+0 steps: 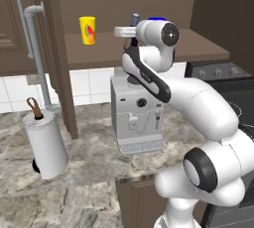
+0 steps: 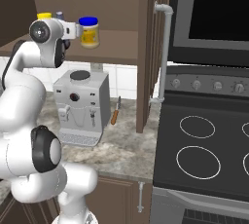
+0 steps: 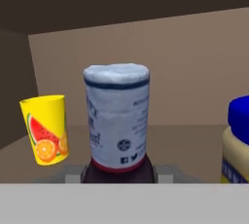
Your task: Pick the mayonnaise and condiment bottle from the counter and place them in the cabinet.
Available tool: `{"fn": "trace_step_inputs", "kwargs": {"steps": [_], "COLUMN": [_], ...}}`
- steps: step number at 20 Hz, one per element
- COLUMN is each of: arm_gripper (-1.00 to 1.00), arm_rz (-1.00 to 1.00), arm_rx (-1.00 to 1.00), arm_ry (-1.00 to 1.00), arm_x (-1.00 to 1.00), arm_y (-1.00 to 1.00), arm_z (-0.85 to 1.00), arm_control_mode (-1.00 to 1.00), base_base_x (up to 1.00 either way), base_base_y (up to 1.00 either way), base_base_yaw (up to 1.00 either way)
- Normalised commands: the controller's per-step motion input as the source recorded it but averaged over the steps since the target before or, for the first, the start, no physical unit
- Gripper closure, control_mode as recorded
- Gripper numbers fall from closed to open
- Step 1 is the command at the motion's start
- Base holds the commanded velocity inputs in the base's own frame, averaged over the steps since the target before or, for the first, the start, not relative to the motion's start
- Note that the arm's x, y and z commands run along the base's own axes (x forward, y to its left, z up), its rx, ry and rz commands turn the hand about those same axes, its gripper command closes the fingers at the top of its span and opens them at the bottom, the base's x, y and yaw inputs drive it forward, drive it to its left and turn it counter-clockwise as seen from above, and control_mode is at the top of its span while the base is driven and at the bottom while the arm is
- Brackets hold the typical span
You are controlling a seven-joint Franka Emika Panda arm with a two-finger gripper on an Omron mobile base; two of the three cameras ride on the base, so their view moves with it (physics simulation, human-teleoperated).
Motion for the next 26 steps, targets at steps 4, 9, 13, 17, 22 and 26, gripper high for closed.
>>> {"fn": "trace_step_inputs", "kwargs": {"steps": [4, 9, 13, 17, 22, 26], "arm_gripper": [1.0, -1.0, -1.0, -1.0, -1.0, -1.0], "arm_rz": [0.0, 0.0, 0.01, 0.0, 0.0, 0.0], "arm_rx": [0.0, 0.0, 0.0, 0.0, 0.0, 0.0], "arm_ry": [0.0, 0.0, 0.0, 0.0, 0.0, -0.01], "arm_x": [0.22, 0.05, 0.02, 0.0, 0.0, -0.14], "arm_y": [0.14, 0.18, 0.16, 0.0, 0.0, 0.0], "arm_z": [-0.15, -0.14, -0.11, -0.06, 0.0, 0.0], "arm_control_mode": [-1.0, -1.0, -1.0, -1.0, -1.0, -1.0], "base_base_x": [0.0, 0.0, 0.0, 0.0, 0.0, 0.0], "base_base_y": [0.0, 0.0, 0.0, 0.0, 0.0, 0.0], "base_base_yaw": [0.0, 0.0, 0.0, 0.0, 0.0, 0.0]}}
